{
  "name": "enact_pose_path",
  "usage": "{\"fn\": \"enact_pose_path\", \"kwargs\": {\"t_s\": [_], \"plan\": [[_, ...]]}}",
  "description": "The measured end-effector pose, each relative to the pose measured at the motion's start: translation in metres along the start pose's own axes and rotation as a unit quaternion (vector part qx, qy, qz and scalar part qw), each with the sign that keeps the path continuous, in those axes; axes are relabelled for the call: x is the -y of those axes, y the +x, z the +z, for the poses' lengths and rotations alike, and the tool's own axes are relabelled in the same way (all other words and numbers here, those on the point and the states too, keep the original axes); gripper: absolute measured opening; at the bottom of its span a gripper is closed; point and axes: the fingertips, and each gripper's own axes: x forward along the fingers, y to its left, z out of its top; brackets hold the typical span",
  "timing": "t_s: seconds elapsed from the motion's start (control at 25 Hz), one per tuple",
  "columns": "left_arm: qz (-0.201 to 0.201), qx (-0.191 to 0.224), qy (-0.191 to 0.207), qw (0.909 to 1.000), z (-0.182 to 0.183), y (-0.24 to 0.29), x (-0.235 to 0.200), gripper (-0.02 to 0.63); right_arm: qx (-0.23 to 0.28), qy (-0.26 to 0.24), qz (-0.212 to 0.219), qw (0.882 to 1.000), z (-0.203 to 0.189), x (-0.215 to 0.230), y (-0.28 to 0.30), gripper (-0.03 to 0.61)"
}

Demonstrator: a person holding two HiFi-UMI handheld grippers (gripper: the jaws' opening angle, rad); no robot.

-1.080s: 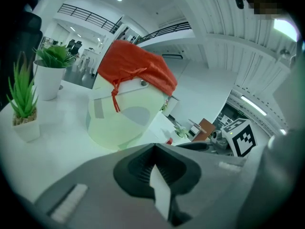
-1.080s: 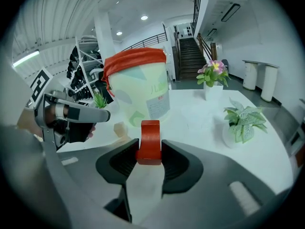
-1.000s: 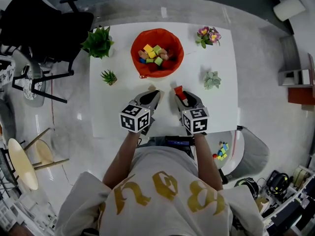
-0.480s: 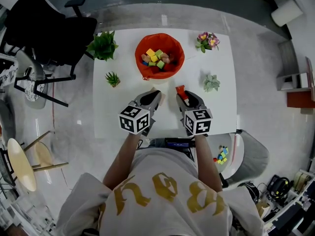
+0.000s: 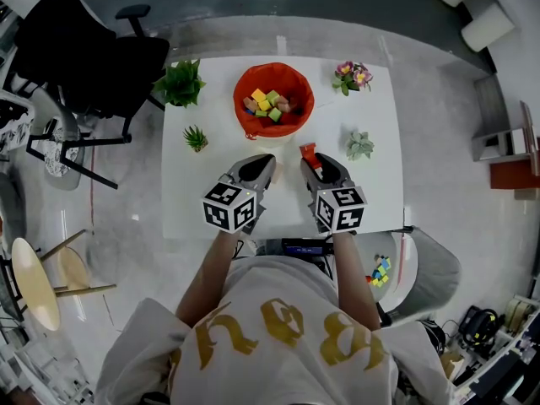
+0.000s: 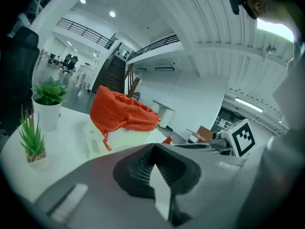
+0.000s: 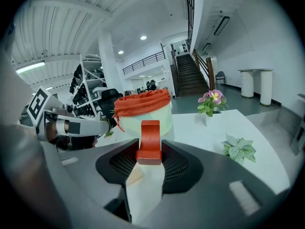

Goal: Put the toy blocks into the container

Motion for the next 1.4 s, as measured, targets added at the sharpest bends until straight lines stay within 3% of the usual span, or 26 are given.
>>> {"fn": "enact_pose_path", "kwargs": {"t_s": [0.4, 0.8, 1.4], "plan": [[-0.001, 0.027, 0.024, 0.9993, 0.025, -0.013, 0.011, 0.0, 0.033, -0.017, 0.01, 0.999, 0.031, -0.015, -0.013, 0.174], [0.019, 0.062, 0.019, 0.9977, 0.046, -0.032, -0.004, 0.0, 0.06, -0.027, 0.013, 0.998, 0.053, -0.022, -0.02, 0.175], [0.023, 0.08, 0.021, 0.9963, 0.07, -0.034, -0.018, 0.0, 0.09, -0.02, 0.028, 0.995, 0.084, -0.025, -0.01, 0.175]]}}
